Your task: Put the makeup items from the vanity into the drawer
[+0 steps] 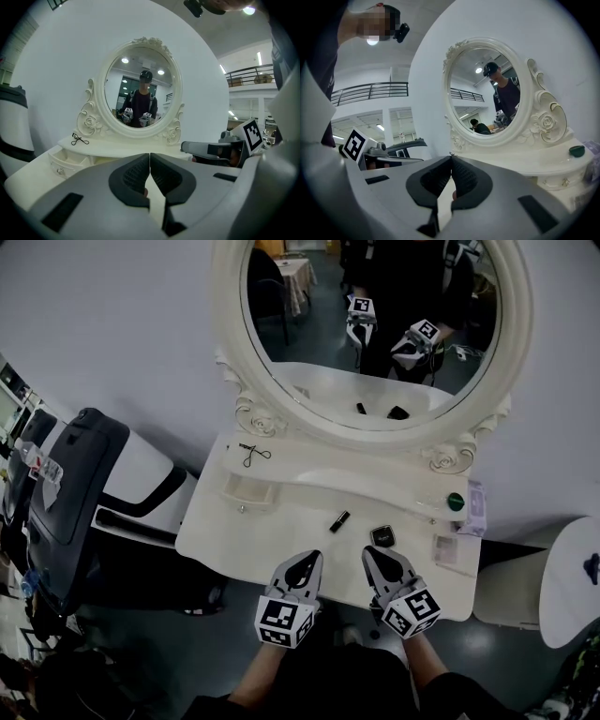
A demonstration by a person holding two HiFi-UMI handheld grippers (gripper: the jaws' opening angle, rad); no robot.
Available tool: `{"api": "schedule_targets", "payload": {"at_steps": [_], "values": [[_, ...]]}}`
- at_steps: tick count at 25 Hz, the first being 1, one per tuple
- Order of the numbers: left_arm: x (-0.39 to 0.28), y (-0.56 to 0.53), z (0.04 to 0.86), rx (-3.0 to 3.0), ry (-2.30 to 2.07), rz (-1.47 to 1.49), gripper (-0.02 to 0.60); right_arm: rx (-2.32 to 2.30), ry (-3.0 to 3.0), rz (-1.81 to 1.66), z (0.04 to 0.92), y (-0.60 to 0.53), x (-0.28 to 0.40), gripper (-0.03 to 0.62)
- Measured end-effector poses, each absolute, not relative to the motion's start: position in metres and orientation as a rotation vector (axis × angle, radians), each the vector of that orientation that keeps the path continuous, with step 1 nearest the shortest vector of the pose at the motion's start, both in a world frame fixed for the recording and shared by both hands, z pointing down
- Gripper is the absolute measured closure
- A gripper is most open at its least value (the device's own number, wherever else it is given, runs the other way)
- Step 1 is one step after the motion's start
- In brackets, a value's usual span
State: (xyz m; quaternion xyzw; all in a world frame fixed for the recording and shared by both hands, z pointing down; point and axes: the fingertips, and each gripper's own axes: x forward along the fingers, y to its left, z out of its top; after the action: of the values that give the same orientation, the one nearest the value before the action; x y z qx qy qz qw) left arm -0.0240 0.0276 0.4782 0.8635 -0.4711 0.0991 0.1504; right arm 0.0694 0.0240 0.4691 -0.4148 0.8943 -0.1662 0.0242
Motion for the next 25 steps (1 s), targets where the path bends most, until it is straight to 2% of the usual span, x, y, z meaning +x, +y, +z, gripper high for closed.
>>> {"api": "schedule_targets", "payload": {"at_steps": [13,25], "values": [[-0.039,-0.011,0.483,2.529,-1.224,0.305,0.565,-1.432,2.701,-0.534,0.469,-0.011,0.054,0.569],[-0.023,-0.026,0.499,2.487,-1.234,0.350,0.565,-1.390,2.718,-0.558,0.473,-0.032,0.069,0.569]]}}
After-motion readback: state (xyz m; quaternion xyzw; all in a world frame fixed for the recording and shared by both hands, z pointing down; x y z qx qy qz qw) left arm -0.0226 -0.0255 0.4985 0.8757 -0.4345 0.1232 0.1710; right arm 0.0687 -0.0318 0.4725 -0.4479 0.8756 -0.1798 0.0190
